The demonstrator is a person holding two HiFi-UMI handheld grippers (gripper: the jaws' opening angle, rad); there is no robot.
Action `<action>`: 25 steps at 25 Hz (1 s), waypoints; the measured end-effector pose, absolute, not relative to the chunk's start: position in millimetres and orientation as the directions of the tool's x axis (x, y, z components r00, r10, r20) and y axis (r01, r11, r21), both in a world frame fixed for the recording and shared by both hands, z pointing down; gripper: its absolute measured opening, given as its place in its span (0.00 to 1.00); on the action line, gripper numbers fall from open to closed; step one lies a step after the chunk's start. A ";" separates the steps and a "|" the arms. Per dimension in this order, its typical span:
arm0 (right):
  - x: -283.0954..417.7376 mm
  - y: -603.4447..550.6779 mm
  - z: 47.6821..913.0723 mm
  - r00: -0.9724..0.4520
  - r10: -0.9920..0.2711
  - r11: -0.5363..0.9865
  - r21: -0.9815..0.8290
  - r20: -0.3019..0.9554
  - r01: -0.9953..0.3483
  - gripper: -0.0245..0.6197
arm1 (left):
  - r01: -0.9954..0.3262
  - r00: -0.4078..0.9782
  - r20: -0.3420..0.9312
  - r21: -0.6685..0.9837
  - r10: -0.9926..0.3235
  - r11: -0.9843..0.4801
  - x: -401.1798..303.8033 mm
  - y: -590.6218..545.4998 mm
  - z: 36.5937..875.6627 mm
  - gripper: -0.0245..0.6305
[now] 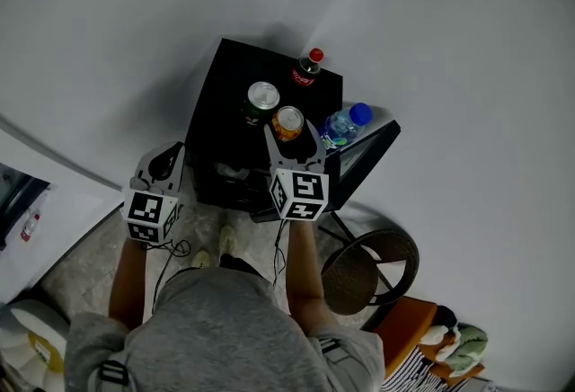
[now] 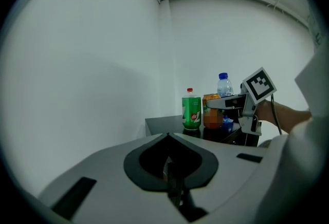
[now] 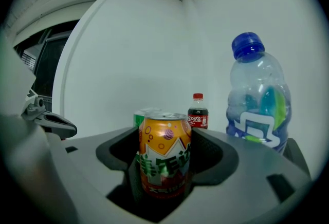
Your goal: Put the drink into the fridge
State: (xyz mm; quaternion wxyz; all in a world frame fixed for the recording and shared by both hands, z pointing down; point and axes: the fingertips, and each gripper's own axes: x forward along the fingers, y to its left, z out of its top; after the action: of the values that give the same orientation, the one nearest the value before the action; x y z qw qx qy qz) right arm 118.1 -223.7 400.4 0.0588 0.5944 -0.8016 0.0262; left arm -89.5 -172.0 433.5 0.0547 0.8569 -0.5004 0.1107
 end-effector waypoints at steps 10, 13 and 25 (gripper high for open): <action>109.8 -230.8 401.3 -0.337 -0.932 0.341 0.012 0.133 -0.940 0.54 | -0.892 0.431 0.250 -0.024 -0.867 -0.450 -104.8 -172.7 432.8 0.04; 110.6 -231.1 402.2 -0.336 -0.931 0.340 0.008 0.143 -0.940 0.55 | -0.894 0.429 0.247 -0.023 -0.869 -0.448 -106.0 -174.2 432.7 0.04; 110.5 -224.7 395.8 -0.324 -0.936 0.326 -0.010 0.137 -0.945 0.55 | -0.875 0.470 0.230 -0.009 -0.852 -0.485 -101.3 -164.7 426.5 0.04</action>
State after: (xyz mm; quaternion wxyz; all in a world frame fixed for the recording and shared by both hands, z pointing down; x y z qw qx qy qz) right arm 110.5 -224.7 395.8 0.0529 0.5790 -0.8124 0.0438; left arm -101.3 -164.7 426.5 0.0549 0.8555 -0.5046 0.1023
